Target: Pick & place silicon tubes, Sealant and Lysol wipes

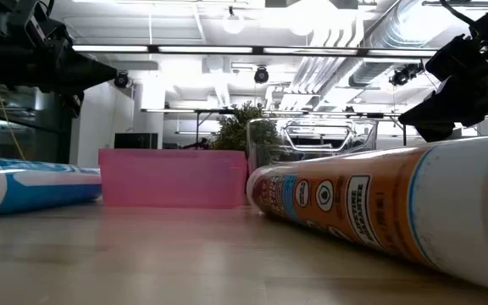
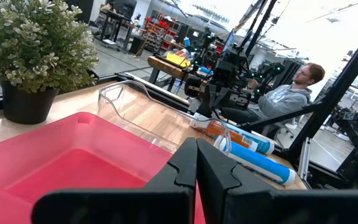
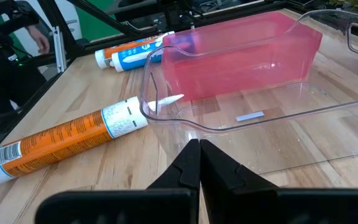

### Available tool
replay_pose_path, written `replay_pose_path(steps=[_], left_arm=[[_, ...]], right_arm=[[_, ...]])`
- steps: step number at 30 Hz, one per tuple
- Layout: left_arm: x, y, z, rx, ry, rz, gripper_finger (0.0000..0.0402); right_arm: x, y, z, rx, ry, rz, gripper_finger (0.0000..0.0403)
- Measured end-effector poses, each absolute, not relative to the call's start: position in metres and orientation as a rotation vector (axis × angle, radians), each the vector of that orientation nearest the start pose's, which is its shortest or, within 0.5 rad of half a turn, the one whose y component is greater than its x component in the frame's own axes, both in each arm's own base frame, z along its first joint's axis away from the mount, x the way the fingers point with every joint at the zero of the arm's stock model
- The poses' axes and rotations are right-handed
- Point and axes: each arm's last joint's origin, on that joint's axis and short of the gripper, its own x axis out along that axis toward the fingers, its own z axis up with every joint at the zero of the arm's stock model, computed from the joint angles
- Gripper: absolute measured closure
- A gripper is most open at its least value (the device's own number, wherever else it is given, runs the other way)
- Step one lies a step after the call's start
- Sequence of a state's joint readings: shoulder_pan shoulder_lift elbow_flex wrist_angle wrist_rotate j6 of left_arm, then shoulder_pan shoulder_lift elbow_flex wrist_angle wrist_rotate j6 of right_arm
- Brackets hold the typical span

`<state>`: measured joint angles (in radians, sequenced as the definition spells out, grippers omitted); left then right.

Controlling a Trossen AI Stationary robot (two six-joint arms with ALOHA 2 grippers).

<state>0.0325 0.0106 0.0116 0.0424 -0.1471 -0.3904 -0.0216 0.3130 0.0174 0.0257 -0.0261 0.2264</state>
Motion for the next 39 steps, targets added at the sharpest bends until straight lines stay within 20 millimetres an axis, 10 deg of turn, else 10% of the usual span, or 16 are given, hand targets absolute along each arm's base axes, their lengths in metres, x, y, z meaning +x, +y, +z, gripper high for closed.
replay_pose_path(steps=[39], left_arm=[[0.0959,0.0110,0.1724,-0.495,-0.128,0.291,0.0401]], right_arm=[[0.1138,-0.0017,0.1449,0.231,0.269,-0.026,0.0402]])
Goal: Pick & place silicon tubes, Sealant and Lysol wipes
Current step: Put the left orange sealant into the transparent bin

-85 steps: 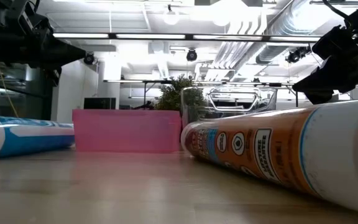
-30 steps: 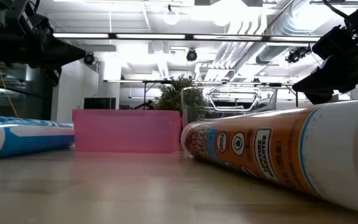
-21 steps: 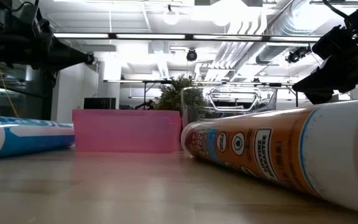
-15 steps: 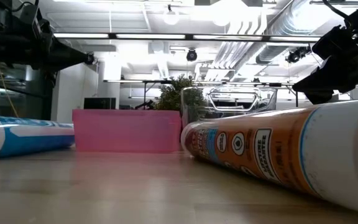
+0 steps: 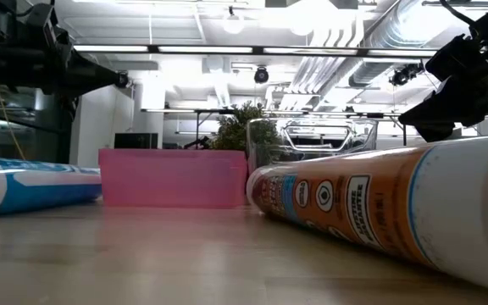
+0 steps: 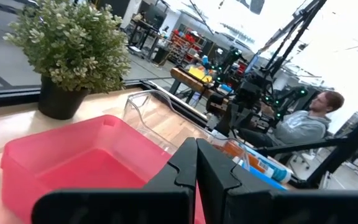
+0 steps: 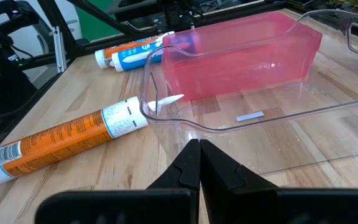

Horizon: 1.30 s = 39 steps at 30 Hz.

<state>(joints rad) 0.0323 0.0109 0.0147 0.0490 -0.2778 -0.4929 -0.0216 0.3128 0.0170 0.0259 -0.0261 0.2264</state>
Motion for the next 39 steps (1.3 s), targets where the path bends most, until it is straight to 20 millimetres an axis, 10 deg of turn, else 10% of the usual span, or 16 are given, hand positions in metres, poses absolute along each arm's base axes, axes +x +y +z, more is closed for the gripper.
replay_pose_path(steps=[39], left_arm=[[0.0966,0.0086,0.1712,-0.529,-0.096,0.207,0.0401]], right_arm=[[0.1139,-0.0017,0.1451,0.231,0.269,-0.026,0.0402]])
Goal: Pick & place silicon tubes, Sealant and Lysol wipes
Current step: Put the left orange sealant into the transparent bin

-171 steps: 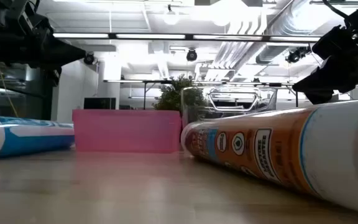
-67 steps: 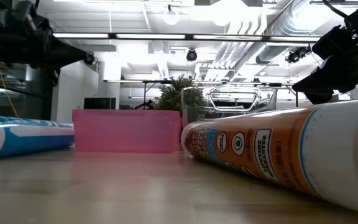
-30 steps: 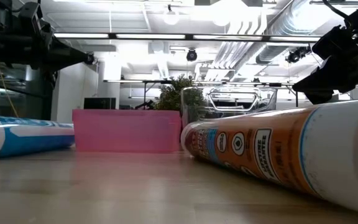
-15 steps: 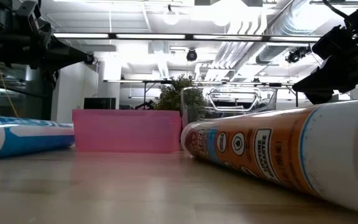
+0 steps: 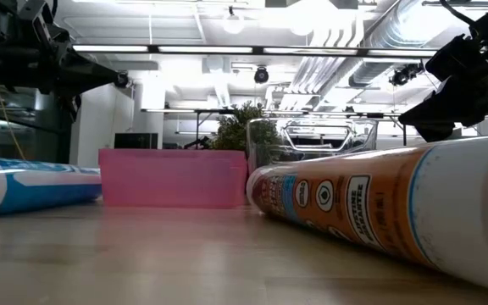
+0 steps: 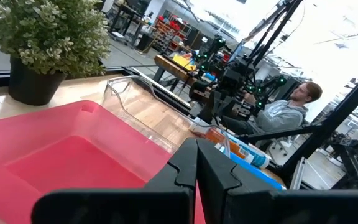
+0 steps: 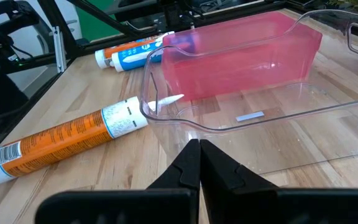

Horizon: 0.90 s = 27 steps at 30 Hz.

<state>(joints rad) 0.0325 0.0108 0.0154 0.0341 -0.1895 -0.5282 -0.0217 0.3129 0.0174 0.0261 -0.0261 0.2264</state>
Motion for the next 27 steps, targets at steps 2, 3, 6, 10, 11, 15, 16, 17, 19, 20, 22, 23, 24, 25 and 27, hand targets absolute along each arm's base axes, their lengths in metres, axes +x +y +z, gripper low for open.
replay_pose_path(steps=[2,3,6,10,11,15,16,17,19,20,22,23,24,25,27], left_arm=[[0.0966,0.0086,0.1712,-0.529,-0.097,0.207,0.0401],[0.0966,0.0086,0.1712,-0.529,-0.096,0.207,0.0401],[0.0967,0.0083,0.1710,-0.529,-0.091,0.198,0.0401],[0.0966,0.0084,0.1714,-0.529,-0.096,0.199,0.0401],[0.0965,0.0088,0.1721,-0.530,-0.107,0.213,0.0401],[0.0962,0.0101,0.1727,-0.531,-0.125,0.253,0.0401],[0.0962,0.0100,0.1730,-0.534,-0.128,0.249,0.0401],[0.0962,0.0098,0.1733,-0.535,-0.129,0.242,0.0401],[0.0963,0.0093,0.1729,-0.535,-0.121,0.227,0.0401],[0.0964,0.0093,0.1726,-0.535,-0.118,0.227,0.0401],[0.0964,0.0091,0.1733,-0.538,-0.123,0.220,0.0401],[0.0965,0.0087,0.1735,-0.538,-0.121,0.205,0.0401],[0.0966,0.0082,0.1731,-0.537,-0.113,0.189,0.0401],[0.0967,0.0077,0.1728,-0.531,-0.104,0.173,0.0401],[0.0968,0.0073,0.1732,-0.492,-0.100,0.157,0.0401]], right_arm=[[0.1139,-0.0017,0.1450,0.231,0.269,-0.026,0.0402],[0.1139,-0.0017,0.1450,0.232,0.269,-0.026,0.0402],[0.1138,-0.0017,0.1450,0.231,0.269,-0.026,0.0402],[0.1139,-0.0017,0.1449,0.231,0.269,-0.026,0.0402],[0.1138,-0.0017,0.1449,0.232,0.270,-0.026,0.0402],[0.1139,-0.0017,0.1450,0.231,0.269,-0.026,0.0402],[0.1138,-0.0017,0.1449,0.231,0.269,-0.027,0.0402],[0.1139,-0.0017,0.1450,0.232,0.269,-0.026,0.0402],[0.1138,-0.0018,0.1449,0.231,0.269,-0.027,0.0402],[0.1138,-0.0017,0.1449,0.231,0.269,-0.026,0.0402],[0.1139,-0.0017,0.1450,0.231,0.269,-0.026,0.0402],[0.1139,-0.0017,0.1450,0.232,0.269,-0.026,0.0402],[0.1139,-0.0017,0.1451,0.232,0.269,-0.026,0.0402],[0.1139,-0.0017,0.1450,0.231,0.269,-0.027,0.0402],[0.1139,-0.0017,0.1450,0.231,0.269,-0.027,0.0402]])
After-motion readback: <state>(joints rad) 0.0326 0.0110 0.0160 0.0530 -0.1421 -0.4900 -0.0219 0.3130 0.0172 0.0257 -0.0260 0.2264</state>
